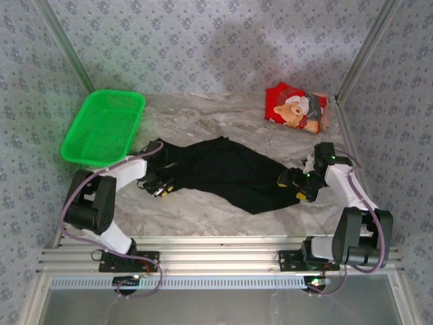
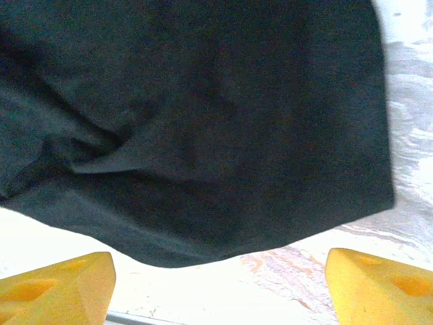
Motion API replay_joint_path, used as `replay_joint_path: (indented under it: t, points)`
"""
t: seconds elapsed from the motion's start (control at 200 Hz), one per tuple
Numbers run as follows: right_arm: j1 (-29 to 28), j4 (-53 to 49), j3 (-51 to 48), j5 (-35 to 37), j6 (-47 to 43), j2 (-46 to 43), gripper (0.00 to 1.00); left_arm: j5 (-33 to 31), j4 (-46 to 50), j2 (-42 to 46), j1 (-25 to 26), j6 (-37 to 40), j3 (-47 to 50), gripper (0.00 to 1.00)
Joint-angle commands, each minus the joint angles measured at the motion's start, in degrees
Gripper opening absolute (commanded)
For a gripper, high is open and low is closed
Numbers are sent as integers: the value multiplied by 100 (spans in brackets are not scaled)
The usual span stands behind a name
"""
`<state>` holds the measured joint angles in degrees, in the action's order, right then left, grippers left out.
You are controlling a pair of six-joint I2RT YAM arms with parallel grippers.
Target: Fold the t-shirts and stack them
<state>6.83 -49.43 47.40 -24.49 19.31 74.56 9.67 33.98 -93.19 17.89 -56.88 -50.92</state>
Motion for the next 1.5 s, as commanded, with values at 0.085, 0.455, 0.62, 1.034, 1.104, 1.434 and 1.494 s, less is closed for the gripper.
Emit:
replay_joint_path:
  t: [0.085, 0.455, 0.62, 1.034, 1.104, 1.434, 1.494]
  points:
    - [838, 397, -428, -423, 605, 133, 82, 8, -988, -136, 224, 264, -123, 0]
    - [1084, 1339, -468, -1027, 1195, 1045, 61, -101, -376, 1854, 346, 134, 244, 0]
    - [979, 1412, -487, -1024, 1306, 1366, 43, -221, -66, 2499, 329, 68, 244, 0]
    - [820, 1078, -21, -757, 1246, 746, 0, -273, 349, 3537, 251, -7, 72, 0]
    - [837, 759, 295, -889, 1178, 428, 0, -264, 413, 3658, 241, 26, -7, 0]
    - [863, -214, 1673, -1394, 828, 97, 0, -535, 740, 4432, 210, -41, 281, 0]
    - [840, -353, 1867, -1357, 680, 143, 0, -620, 816, 4623, 206, -103, 359, 0]
